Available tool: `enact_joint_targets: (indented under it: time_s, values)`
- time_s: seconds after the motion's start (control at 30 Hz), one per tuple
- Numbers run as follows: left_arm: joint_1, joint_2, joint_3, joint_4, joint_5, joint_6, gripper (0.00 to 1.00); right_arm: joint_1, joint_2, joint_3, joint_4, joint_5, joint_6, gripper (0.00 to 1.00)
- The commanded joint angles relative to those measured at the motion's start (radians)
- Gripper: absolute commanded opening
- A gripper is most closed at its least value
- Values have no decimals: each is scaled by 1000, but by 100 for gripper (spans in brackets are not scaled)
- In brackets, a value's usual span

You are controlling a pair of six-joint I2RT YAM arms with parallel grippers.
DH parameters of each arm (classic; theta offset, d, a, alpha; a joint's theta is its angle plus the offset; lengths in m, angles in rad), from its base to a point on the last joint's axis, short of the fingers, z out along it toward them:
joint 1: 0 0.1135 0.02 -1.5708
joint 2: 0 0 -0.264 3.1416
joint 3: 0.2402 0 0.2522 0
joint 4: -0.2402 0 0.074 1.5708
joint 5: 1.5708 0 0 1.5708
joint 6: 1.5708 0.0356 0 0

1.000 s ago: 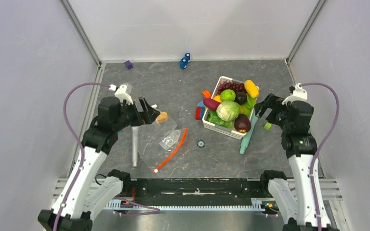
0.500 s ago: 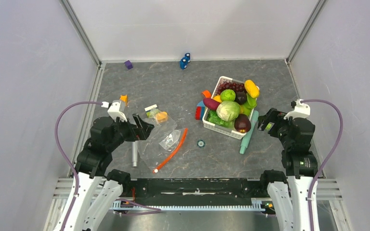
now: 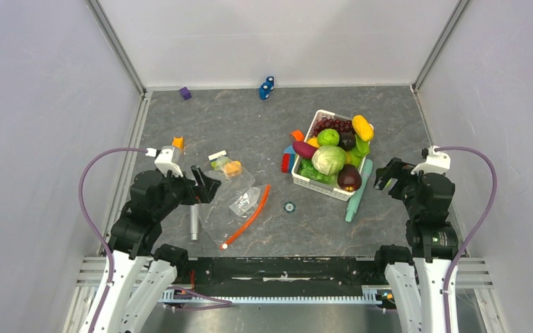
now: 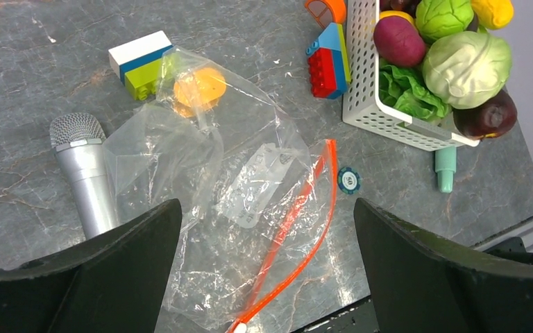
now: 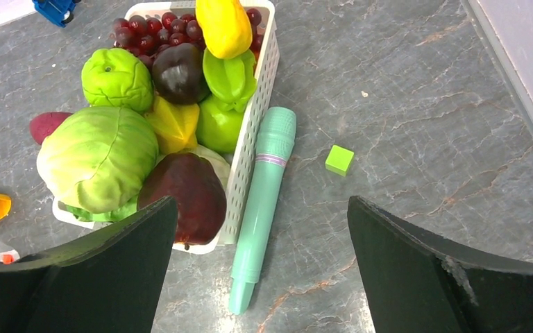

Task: Open the zip-top bag and remove the fake food
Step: Reset both arms

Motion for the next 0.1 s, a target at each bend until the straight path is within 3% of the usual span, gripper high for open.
enact_joint_targets:
  time_s: [0.0, 0.07]
  values:
    - [7, -3, 4, 29, -28, 49, 100, 2, -12, 5, 45, 2, -26, 98]
    - [5, 0, 13, 19, -42, 52, 100, 2, -14, 8, 49, 2, -28, 98]
